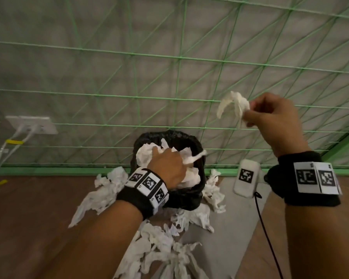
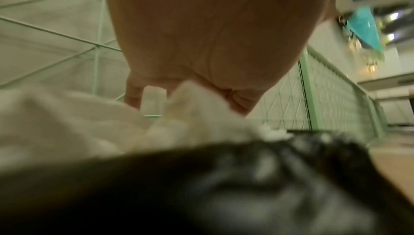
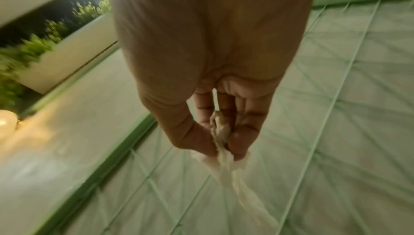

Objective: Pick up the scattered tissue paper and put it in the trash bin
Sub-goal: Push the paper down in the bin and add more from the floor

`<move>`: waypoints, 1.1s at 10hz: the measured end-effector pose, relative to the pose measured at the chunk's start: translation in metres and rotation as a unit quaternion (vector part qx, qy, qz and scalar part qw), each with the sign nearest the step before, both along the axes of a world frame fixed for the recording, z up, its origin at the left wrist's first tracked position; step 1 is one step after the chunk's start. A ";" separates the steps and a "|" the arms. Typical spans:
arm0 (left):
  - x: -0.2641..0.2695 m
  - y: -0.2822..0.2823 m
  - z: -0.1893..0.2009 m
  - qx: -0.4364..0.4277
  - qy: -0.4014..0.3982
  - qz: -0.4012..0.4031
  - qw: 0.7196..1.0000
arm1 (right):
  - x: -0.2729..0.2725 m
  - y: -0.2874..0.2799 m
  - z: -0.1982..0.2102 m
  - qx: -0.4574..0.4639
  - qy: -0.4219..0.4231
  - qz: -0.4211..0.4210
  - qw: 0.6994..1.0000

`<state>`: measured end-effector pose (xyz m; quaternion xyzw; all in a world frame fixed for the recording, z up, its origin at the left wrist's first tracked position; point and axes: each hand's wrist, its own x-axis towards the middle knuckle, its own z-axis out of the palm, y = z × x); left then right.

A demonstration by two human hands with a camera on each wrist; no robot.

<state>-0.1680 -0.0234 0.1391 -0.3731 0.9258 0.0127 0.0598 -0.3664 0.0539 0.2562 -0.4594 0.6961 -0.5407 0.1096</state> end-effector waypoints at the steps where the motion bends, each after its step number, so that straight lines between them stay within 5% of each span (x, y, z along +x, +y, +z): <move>1: 0.017 -0.008 -0.010 0.023 -0.088 0.016 0.996 | 0.031 -0.009 0.008 -0.042 0.018 0.042 0.998; 2: 0.025 -0.012 -0.018 0.081 -0.061 0.034 0.994 | 0.064 -0.030 -0.031 0.065 0.099 0.082 0.990; 3: 0.037 -0.011 -0.011 0.066 0.085 0.057 0.993 | 0.084 -0.043 -0.100 0.243 0.197 0.110 0.944; 4: 0.065 -0.013 -0.002 0.074 0.293 0.075 0.950 | 0.093 -0.036 -0.130 0.351 0.255 0.180 0.883; 5: 0.102 -0.017 -0.012 0.071 0.499 0.186 0.843 | 0.081 -0.027 -0.114 0.260 0.130 0.166 0.942; 6: 0.137 -0.020 -0.054 0.049 0.551 0.398 0.732 | 0.048 -0.023 -0.105 0.115 0.027 0.006 0.993; 7: 0.158 0.009 -0.127 0.121 0.347 0.440 0.819 | 0.012 -0.012 -0.152 0.256 0.055 -0.077 0.962; 8: 0.164 0.058 -0.190 0.270 0.105 0.320 0.902 | 0.009 0.020 -0.227 0.548 0.082 0.055 0.831; 9: 0.158 0.102 -0.236 0.366 -0.055 0.249 0.895 | 0.056 0.056 -0.290 0.662 0.038 0.229 0.713; 10: 0.161 0.112 -0.295 0.245 0.037 0.207 0.946 | 0.114 0.077 -0.338 0.653 0.091 0.281 0.698; 11: 0.163 0.108 -0.272 0.167 0.029 0.194 0.966 | 0.138 0.075 -0.344 0.601 0.152 0.265 0.739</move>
